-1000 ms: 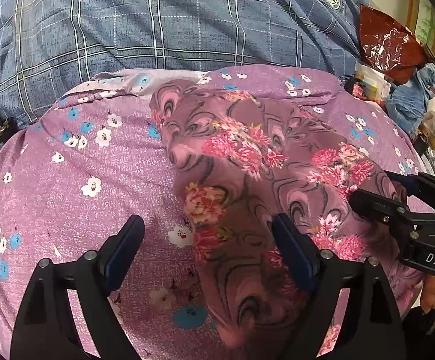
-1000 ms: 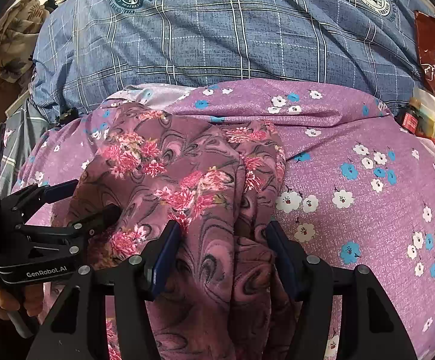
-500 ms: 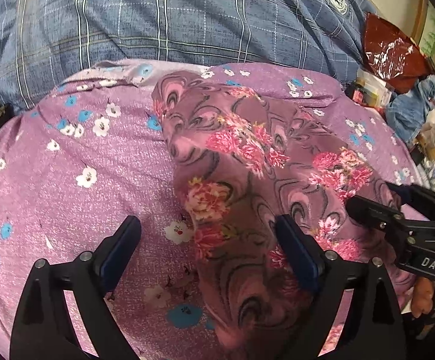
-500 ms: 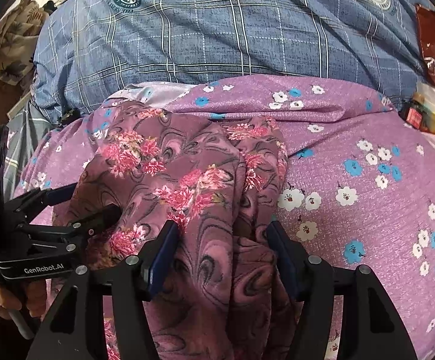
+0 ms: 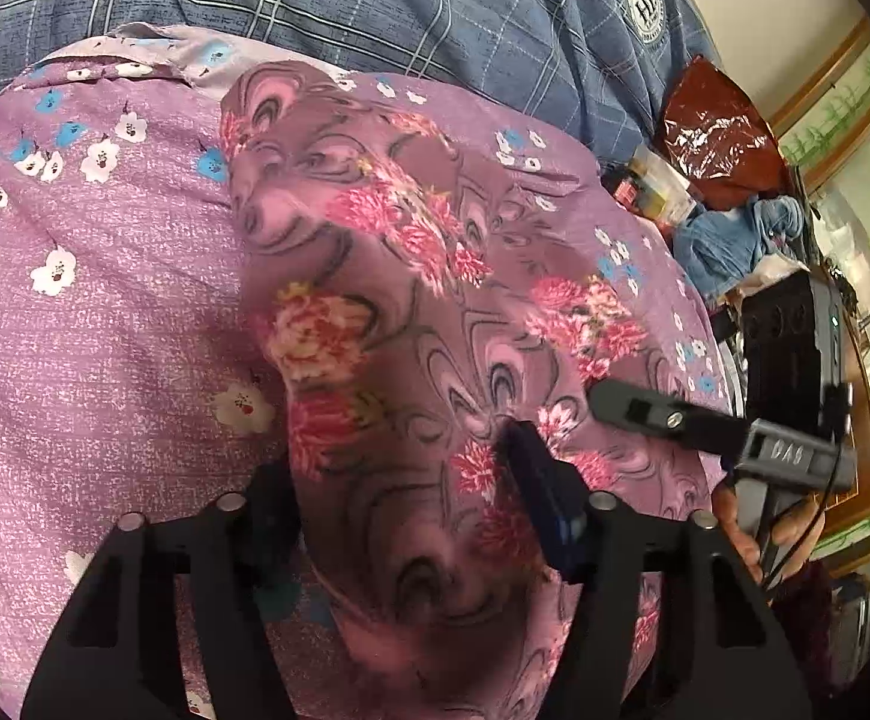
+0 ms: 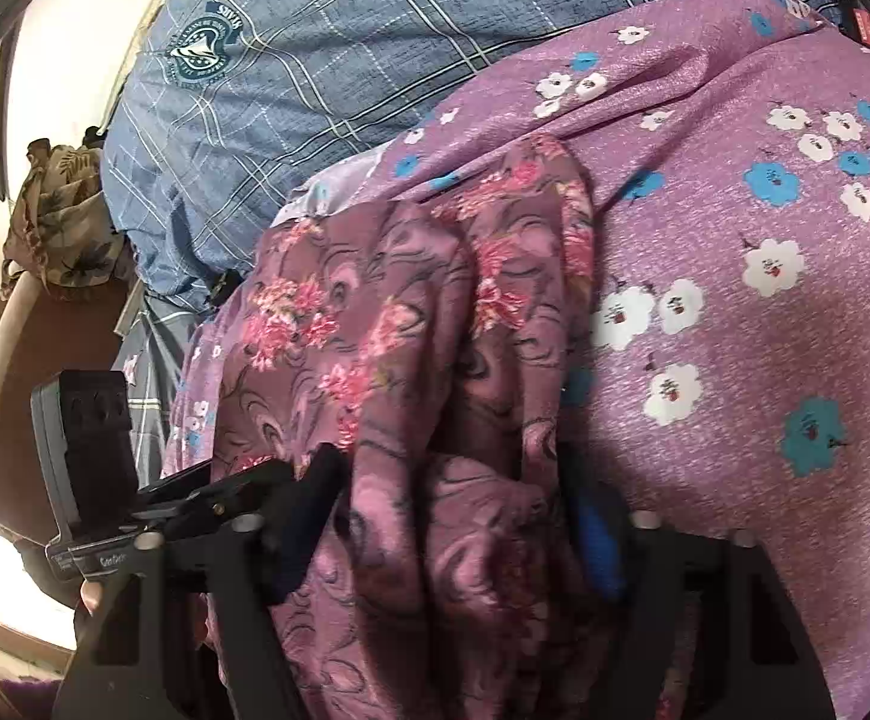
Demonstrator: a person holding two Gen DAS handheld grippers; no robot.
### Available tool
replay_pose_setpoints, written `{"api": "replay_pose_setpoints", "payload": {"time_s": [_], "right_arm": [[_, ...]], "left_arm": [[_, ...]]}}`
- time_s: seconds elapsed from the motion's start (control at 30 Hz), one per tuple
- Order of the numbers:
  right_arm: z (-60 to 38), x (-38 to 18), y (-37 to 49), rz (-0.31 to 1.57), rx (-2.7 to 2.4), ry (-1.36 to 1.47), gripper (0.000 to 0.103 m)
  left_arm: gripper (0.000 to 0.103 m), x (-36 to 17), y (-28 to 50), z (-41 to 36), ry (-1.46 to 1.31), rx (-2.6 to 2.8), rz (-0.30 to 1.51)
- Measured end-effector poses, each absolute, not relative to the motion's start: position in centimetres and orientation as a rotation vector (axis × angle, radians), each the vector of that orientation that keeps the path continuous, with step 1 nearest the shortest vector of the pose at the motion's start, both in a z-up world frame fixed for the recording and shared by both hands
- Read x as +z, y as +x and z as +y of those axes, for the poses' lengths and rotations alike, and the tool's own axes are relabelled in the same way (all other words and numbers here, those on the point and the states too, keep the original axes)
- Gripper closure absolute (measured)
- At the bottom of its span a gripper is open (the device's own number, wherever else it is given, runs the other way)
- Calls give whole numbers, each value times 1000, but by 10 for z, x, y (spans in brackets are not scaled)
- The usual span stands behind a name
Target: Fold small clothes
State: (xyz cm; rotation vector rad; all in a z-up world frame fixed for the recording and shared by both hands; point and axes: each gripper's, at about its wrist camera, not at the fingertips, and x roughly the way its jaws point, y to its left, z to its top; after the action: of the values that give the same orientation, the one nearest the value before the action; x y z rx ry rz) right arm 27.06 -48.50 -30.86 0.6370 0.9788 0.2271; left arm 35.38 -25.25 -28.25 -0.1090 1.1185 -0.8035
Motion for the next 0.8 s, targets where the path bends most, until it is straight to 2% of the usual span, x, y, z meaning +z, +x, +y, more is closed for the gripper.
{"api": "replay_pose_setpoints", "payload": {"time_s": [0.07,0.17,0.23,0.8], "right_arm": [[-477,-303,268,961,210,574,54],[-469,-294,265,934,193,527,58],[-467,-289,263,916,187,507,59],[-402,-247,274,738,308,505,61]], "left_arm": [[59,-278,351,-252,-95,-794,1097],[68,-270,349,-253,-62,-790,1067],[70,-266,349,-251,-61,-792,1062],[71,-205,358,-174,-110,-675,902]]}}
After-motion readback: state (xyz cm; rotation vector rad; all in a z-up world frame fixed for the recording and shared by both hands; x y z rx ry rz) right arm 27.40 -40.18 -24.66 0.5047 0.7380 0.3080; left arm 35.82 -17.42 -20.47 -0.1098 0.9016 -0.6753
